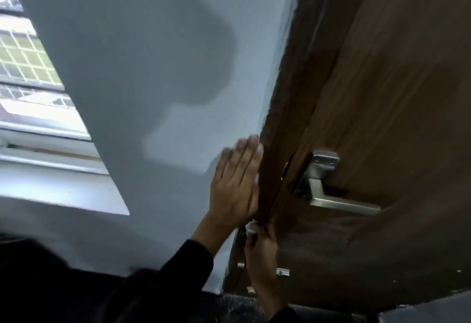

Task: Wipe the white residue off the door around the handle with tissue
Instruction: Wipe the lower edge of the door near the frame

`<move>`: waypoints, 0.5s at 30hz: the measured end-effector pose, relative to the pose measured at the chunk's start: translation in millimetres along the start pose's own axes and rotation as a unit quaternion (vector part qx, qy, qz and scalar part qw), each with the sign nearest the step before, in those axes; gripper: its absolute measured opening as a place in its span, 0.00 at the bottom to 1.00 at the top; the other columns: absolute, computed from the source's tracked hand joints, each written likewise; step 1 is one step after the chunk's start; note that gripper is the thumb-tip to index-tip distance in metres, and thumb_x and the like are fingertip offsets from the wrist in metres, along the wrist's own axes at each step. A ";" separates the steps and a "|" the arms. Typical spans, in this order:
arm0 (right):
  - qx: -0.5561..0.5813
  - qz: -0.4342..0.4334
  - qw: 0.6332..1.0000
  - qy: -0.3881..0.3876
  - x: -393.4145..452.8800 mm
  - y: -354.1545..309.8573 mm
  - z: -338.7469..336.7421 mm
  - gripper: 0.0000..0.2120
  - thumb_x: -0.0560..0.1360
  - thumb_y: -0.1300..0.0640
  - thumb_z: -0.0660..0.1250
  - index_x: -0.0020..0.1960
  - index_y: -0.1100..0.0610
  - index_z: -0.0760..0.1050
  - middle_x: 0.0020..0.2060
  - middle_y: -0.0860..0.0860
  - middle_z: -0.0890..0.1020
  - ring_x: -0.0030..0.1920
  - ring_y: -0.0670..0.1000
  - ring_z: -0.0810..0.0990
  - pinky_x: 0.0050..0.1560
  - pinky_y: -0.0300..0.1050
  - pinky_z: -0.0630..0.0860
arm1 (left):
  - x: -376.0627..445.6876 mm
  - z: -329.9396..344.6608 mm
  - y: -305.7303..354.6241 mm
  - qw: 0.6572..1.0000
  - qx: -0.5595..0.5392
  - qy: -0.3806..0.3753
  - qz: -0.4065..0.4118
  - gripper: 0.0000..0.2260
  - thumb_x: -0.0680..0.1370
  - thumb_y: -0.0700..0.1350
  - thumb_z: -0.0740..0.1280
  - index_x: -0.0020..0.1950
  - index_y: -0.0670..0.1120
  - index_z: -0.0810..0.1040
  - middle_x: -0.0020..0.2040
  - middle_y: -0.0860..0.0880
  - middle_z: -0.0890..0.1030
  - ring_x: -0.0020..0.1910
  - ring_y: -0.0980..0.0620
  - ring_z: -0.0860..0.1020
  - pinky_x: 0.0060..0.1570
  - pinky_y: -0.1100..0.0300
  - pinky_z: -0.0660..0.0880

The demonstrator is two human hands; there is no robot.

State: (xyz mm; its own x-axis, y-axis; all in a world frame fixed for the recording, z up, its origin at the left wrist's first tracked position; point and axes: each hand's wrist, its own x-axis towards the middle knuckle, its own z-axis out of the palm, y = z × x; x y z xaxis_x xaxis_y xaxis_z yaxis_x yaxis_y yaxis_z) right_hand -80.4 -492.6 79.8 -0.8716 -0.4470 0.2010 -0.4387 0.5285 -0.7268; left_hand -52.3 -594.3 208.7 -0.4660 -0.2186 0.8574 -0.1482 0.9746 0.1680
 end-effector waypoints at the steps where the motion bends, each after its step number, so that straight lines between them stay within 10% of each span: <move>1: -0.038 0.012 0.997 -0.067 -7.6 9.9 6.7 0.08 0.77 0.61 0.61 0.51 0.59 0.79 0.50 0.54 0.82 0.47 0.51 0.80 0.47 0.36 0.70 | -32.4 -1.2 0.6 0.998 -0.020 -0.044 -0.034 0.26 0.78 0.42 0.54 0.77 0.42 0.54 0.77 0.45 0.58 0.77 0.47 0.58 0.75 0.50 0.55; 5: -0.064 0.075 0.971 -0.216 -53.3 40.9 36.7 0.09 0.76 0.61 0.62 0.52 0.59 0.79 0.49 0.54 0.82 0.50 0.52 0.80 0.43 0.33 0.67 | -174.5 -18.5 5.7 0.945 -0.084 -0.178 -0.262 0.21 0.79 0.45 0.54 0.69 0.38 0.70 0.66 0.43 0.75 0.64 0.44 0.76 0.63 0.53 0.72; 10: -0.072 0.062 0.933 -0.346 -105.7 60.1 95.7 0.04 0.73 0.58 0.67 0.41 0.56 0.81 0.39 0.52 0.83 0.41 0.50 0.80 0.37 0.36 0.66 | -325.0 -50.3 -8.8 0.722 -0.028 -0.381 -0.577 0.19 0.81 0.50 0.54 0.72 0.52 0.64 0.58 0.51 0.82 0.55 0.48 0.80 0.49 0.55 0.75; 15: -0.073 0.048 0.913 -0.397 -142.9 76.4 173.0 0.06 0.69 0.62 0.67 0.34 0.56 0.75 0.32 0.52 0.81 0.33 0.49 0.77 0.33 0.39 0.67 | -420.5 -57.3 -28.4 0.582 -0.017 -0.323 -0.746 0.15 0.81 0.45 0.57 0.67 0.48 0.72 0.57 0.45 0.82 0.58 0.43 0.78 0.54 0.53 0.74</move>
State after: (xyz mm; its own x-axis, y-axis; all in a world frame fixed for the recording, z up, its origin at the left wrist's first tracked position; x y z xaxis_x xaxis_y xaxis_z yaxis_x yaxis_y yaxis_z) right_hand 48.5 -513.2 -118.1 -0.4990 -0.7454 -0.4419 -0.4439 0.6579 -0.6084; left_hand 197.8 -527.3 -128.8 -0.0734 -0.7851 -0.6150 -0.7968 -0.3247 0.5095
